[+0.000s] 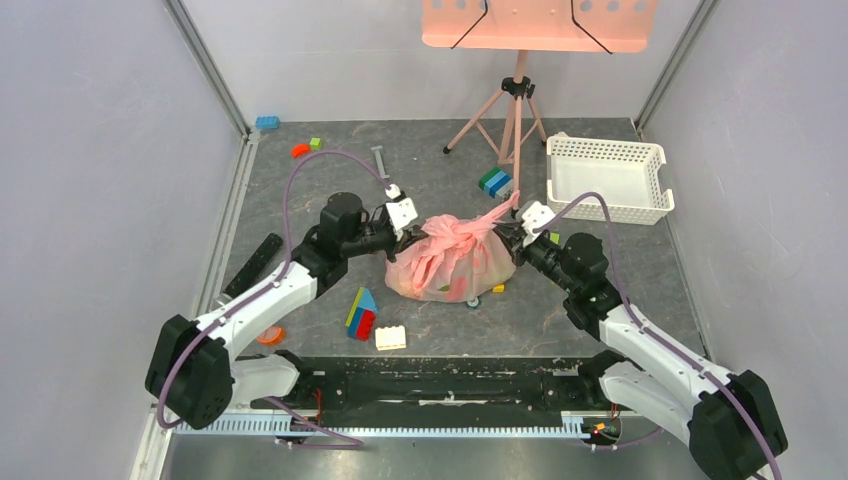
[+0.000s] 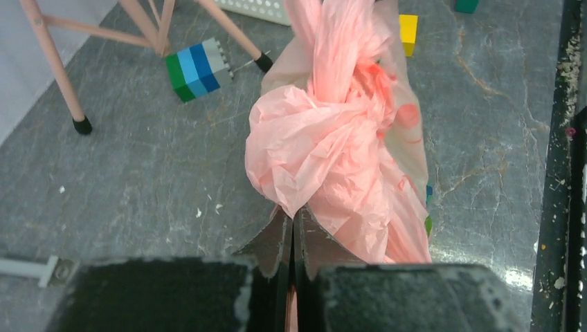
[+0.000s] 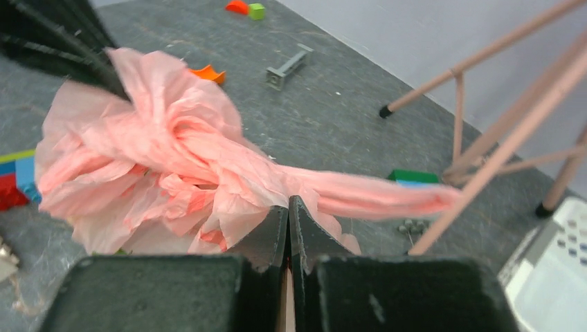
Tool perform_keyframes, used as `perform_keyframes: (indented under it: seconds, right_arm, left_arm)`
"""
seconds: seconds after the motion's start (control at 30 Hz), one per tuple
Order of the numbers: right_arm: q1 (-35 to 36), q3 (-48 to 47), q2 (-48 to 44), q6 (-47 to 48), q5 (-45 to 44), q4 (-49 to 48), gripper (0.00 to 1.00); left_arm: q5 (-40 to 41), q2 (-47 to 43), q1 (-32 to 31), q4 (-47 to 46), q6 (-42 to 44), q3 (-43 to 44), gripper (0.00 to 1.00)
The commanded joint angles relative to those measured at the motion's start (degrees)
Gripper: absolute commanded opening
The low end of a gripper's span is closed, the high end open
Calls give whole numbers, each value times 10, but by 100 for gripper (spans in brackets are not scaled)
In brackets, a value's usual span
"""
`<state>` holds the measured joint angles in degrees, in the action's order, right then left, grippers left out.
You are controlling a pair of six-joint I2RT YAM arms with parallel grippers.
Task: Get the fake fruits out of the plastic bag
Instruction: Untie the plastic bag at the center of the board.
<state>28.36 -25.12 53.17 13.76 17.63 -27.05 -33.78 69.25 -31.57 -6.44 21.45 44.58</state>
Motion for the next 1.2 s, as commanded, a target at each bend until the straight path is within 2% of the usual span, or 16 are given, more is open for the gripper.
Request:
perform_keyframes:
  seconds: [0.0, 0.23, 0.63, 0.97, 1.17]
  right_arm:
    - [-8, 18, -29, -105, -117, -65, 0]
    - [-9, 53, -51, -175, -163, -69, 0]
    - [-11, 95, -78, -333, -250, -40, 0]
    - [-12, 137, -110, -453, -289, -28, 0]
    - [-15, 143, -111, -478, -287, -6, 0]
  left_arm:
    - [65, -28, 5, -120, -90, -35, 2]
    - [121, -63, 13, -188, -139, -104, 2]
    - [174, -107, 24, -236, -187, -172, 2]
    - [197, -108, 23, -239, -190, -183, 2]
    - [218, -119, 23, -241, -194, -193, 2]
